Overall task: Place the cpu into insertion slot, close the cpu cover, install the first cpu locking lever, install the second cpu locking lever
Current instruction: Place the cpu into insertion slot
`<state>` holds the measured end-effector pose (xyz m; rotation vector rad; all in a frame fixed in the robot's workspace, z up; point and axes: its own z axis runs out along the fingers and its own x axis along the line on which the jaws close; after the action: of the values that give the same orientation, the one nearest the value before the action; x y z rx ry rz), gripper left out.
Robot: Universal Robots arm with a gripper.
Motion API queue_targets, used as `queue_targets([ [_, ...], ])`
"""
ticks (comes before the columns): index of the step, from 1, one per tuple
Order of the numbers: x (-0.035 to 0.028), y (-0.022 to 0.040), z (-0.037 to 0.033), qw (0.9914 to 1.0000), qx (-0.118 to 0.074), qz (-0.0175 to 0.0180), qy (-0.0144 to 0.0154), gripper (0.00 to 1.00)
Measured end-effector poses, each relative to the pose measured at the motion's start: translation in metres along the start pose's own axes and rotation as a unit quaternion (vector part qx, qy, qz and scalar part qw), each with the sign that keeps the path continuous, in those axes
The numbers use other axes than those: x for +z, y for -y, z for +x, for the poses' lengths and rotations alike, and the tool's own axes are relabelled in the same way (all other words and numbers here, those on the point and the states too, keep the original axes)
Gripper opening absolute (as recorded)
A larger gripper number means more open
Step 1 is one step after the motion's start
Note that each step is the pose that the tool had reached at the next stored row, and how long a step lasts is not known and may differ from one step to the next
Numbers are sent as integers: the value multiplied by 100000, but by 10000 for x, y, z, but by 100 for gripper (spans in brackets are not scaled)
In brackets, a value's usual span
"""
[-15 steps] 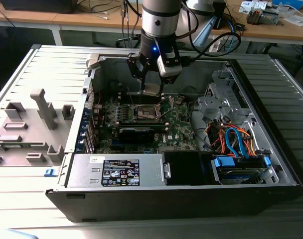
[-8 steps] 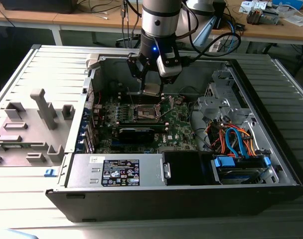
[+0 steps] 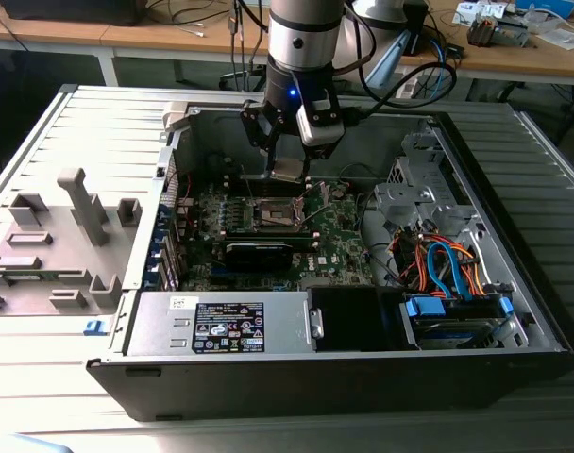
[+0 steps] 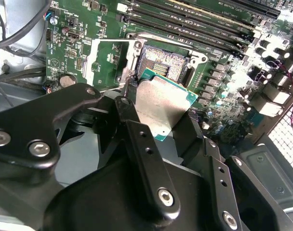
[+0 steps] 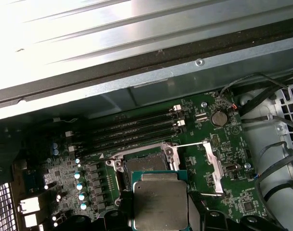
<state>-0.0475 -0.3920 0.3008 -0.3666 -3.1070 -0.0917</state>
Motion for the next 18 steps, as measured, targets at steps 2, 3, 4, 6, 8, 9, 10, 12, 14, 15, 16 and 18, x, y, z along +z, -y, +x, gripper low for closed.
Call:
queue_targets([
  [2, 0, 0, 0, 100000, 105, -1, 6, 55],
  [3, 1, 0, 0, 100000, 211, -6, 11, 55],
  [4, 1, 0, 0, 100000, 262, -6, 15, 55],
  [6, 1, 0, 0, 99999, 363, -7, 21, 55],
  [8, 1, 0, 0, 99999, 521, -7, 30, 55],
  [9, 1, 0, 0, 99998, 561, -8, 31, 55],
  [10, 1, 0, 0, 99998, 601, -9, 33, 55],
  [12, 2, 0, 0, 99997, 762, -14, 43, 55],
  [14, 2, 0, 0, 99996, 845, -19, 49, 55],
  [15, 2, 0, 0, 99996, 888, -17, 49, 55],
  [16, 2, 0, 0, 99996, 936, -18, 52, 55],
  [18, 2, 0, 0, 99995, 1040, -18, 58, 55],
])
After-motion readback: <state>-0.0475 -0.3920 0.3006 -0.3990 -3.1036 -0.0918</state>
